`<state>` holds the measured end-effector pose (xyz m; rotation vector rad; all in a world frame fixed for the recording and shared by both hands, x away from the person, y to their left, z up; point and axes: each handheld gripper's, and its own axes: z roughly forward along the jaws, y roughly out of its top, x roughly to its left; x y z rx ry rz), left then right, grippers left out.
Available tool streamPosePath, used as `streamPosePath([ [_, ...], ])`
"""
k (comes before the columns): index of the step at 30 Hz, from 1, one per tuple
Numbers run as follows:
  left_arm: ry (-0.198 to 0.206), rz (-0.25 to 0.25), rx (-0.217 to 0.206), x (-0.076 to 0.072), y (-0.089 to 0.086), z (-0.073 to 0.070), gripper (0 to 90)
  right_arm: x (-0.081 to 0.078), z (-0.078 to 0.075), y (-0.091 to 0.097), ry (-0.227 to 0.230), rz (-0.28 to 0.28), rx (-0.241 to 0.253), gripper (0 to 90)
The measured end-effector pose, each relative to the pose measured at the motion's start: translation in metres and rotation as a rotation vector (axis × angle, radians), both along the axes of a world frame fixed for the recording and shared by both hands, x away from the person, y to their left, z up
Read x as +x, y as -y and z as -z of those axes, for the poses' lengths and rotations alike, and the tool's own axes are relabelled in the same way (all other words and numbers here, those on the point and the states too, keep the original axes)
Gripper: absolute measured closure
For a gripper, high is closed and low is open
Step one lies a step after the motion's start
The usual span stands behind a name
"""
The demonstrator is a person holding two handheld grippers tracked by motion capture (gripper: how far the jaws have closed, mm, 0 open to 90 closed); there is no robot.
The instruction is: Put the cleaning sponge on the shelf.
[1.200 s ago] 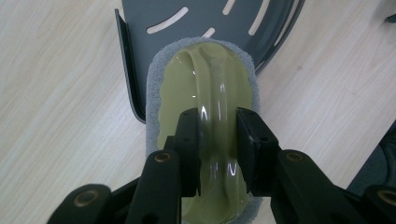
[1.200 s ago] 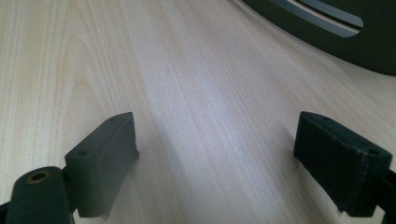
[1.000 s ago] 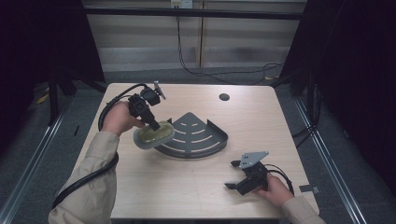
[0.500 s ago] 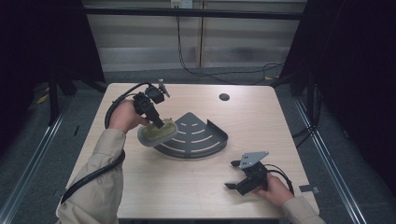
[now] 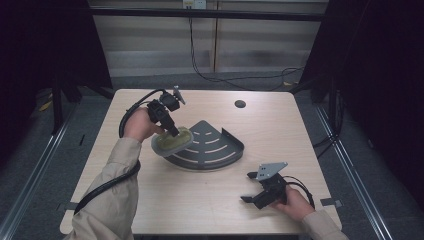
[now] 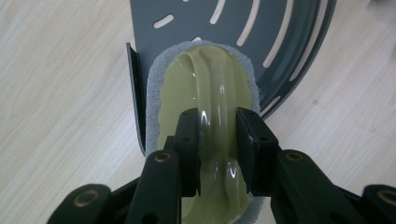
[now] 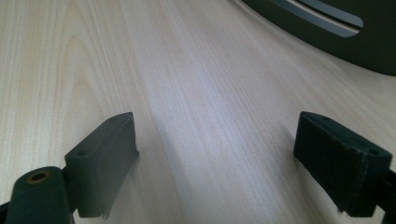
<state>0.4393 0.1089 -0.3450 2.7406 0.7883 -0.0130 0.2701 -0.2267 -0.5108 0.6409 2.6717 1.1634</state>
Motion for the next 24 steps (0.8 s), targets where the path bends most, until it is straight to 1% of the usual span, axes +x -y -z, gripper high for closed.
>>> streamPosePath([
  [5,-0.001,0.0,0.001,0.003,0.005,0.002,71.1,0.0,0.0,0.0,-0.002,0.002,-0.002,12.6],
  [7,-0.001,0.009,0.002,0.004,0.007,0.003,71.1,0.0,0.0,0.0,0.0,0.0,0.001,12.6],
  [13,0.0,0.002,-0.009,0.008,0.011,0.006,71.0,0.0,0.0,0.0,0.001,0.0,0.0,12.6],
  [17,0.0,0.0,-0.008,0.011,0.014,0.008,71.0,0.0,0.0,0.0,0.0,0.002,-0.001,12.6],
  [18,0.004,0.006,-0.004,0.011,0.015,0.008,71.0,0.0,0.0,0.0,0.0,0.001,0.0,12.6],
  [19,0.004,-0.003,-0.006,0.012,0.015,0.009,71.0,0.0,0.0,0.0,0.0,0.002,-0.001,12.6],
  [24,0.01,-0.006,-0.004,0.015,0.017,0.01,71.0,0.0,0.0,0.0,-0.003,0.002,-0.002,12.6],
])
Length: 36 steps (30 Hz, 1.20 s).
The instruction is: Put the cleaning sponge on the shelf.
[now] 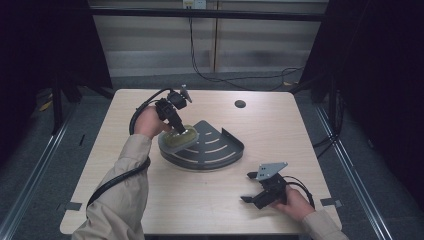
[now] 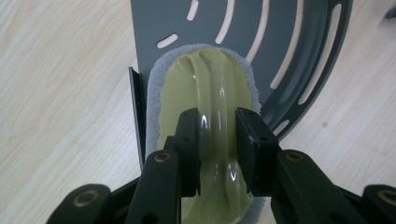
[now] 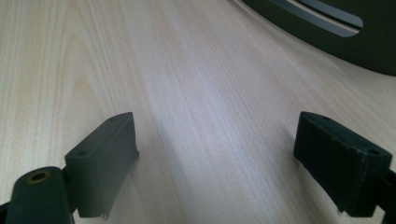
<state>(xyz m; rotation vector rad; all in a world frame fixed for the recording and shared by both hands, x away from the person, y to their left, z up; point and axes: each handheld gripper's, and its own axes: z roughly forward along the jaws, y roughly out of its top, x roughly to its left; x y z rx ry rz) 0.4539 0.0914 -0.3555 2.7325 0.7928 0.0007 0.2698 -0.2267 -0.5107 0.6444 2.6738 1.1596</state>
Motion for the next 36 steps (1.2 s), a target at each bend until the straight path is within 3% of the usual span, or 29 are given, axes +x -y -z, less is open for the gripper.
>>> streamPosePath([
  [18,0.001,-0.004,0.006,0.008,0.01,0.006,70.9,0.0,0.0,0.0,0.004,-0.001,0.0,12.6],
  [22,0.002,-0.007,-0.009,0.011,0.012,0.009,70.8,0.0,0.0,0.0,0.004,-0.001,0.0,12.6],
  [36,0.007,-0.014,0.007,0.015,0.02,0.014,70.6,0.0,0.0,0.0,0.0,0.005,0.0,12.6],
])
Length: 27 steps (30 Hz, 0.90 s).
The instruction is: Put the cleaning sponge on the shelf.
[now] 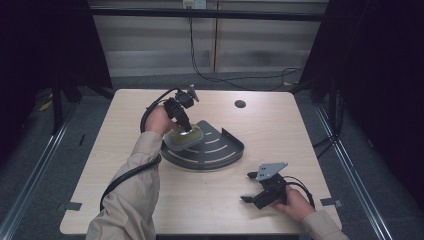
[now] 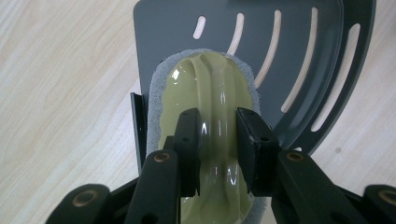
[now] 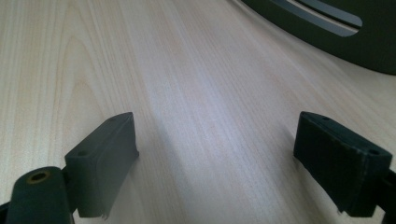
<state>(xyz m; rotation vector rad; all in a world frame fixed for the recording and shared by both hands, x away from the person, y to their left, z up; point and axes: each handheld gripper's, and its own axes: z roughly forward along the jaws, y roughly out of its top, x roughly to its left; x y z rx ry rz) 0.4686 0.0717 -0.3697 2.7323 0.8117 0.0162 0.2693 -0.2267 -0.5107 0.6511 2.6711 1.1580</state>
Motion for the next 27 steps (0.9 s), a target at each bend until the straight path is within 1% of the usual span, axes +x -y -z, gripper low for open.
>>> streamPosePath([
  [8,0.009,-0.007,0.001,0.003,0.006,0.003,70.5,0.0,0.0,0.0,0.0,0.0,0.0,12.6],
  [12,0.007,-0.01,-0.001,0.004,0.008,0.005,70.6,0.0,0.0,0.0,0.004,0.0,0.0,12.6],
  [22,0.011,-0.021,-0.007,0.007,0.008,0.011,70.8,0.0,0.0,0.0,0.004,0.0,0.0,12.6],
  [23,0.01,-0.03,-0.008,0.007,0.008,0.013,70.8,0.0,0.0,0.0,0.003,-0.001,0.001,12.6],
  [27,0.009,-0.039,-0.015,0.009,0.007,0.018,70.8,0.0,0.0,0.0,0.004,0.0,0.001,12.6],
])
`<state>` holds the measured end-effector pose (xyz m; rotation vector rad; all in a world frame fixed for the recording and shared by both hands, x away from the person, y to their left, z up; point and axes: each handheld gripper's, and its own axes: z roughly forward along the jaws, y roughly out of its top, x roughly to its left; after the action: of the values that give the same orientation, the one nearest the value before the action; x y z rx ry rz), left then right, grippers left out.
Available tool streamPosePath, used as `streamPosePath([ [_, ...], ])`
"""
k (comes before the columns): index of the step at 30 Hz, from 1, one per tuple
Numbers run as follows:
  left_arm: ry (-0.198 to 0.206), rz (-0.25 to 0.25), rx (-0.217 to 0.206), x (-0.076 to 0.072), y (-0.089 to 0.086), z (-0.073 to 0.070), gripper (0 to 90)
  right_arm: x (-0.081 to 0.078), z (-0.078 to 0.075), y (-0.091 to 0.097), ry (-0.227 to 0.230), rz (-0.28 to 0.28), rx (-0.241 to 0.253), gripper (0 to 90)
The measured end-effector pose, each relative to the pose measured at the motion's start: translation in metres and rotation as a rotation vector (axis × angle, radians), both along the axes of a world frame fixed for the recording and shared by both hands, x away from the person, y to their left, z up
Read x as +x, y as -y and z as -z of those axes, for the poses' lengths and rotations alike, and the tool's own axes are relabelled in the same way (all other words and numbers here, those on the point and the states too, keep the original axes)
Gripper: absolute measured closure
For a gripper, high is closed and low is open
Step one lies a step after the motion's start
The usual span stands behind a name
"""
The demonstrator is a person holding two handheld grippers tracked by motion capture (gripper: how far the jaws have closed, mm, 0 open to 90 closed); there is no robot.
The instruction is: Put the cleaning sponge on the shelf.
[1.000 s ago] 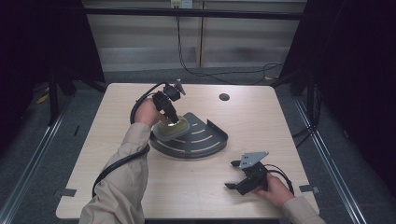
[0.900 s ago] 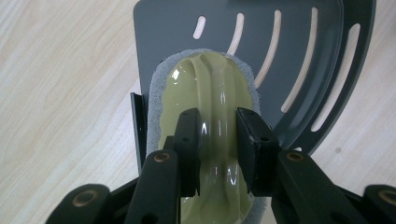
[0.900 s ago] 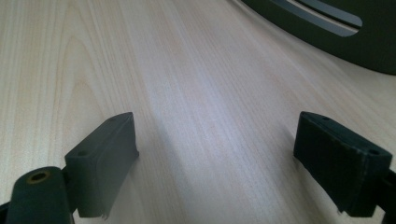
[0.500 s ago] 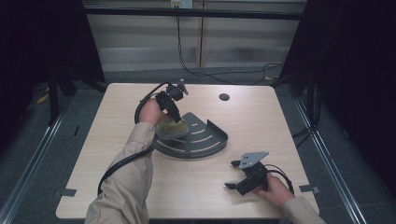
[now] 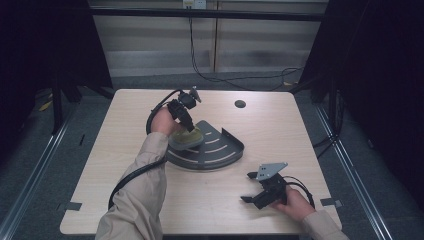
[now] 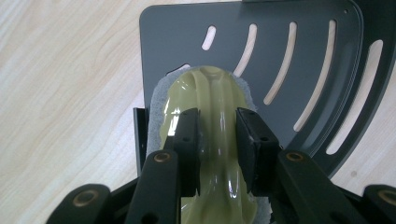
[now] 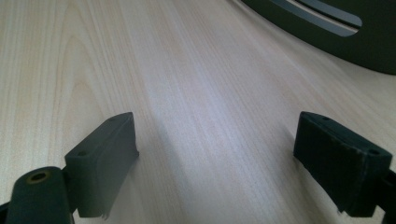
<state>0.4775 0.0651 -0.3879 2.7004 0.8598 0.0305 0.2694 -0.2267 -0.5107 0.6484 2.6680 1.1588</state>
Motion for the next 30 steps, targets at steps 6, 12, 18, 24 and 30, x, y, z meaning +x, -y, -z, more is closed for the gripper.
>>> streamPosePath([
  [6,-0.01,-0.008,0.0,-0.001,-0.001,0.011,70.7,0.0,0.0,0.0,0.001,0.001,0.001,12.6],
  [12,-0.027,-0.019,0.013,-0.002,-0.004,0.019,70.5,0.0,0.0,0.0,0.002,0.003,0.001,12.6],
  [18,-0.038,-0.023,0.025,-0.002,-0.007,0.024,70.5,0.0,0.0,0.0,0.002,0.003,0.001,12.6],
  [24,-0.051,-0.023,0.035,-0.002,-0.009,0.025,70.4,0.0,0.0,0.0,0.001,0.003,0.001,12.6],
  [30,-0.056,-0.031,0.045,-0.003,-0.009,0.026,70.3,0.0,0.0,0.0,0.002,0.003,0.001,12.6],
])
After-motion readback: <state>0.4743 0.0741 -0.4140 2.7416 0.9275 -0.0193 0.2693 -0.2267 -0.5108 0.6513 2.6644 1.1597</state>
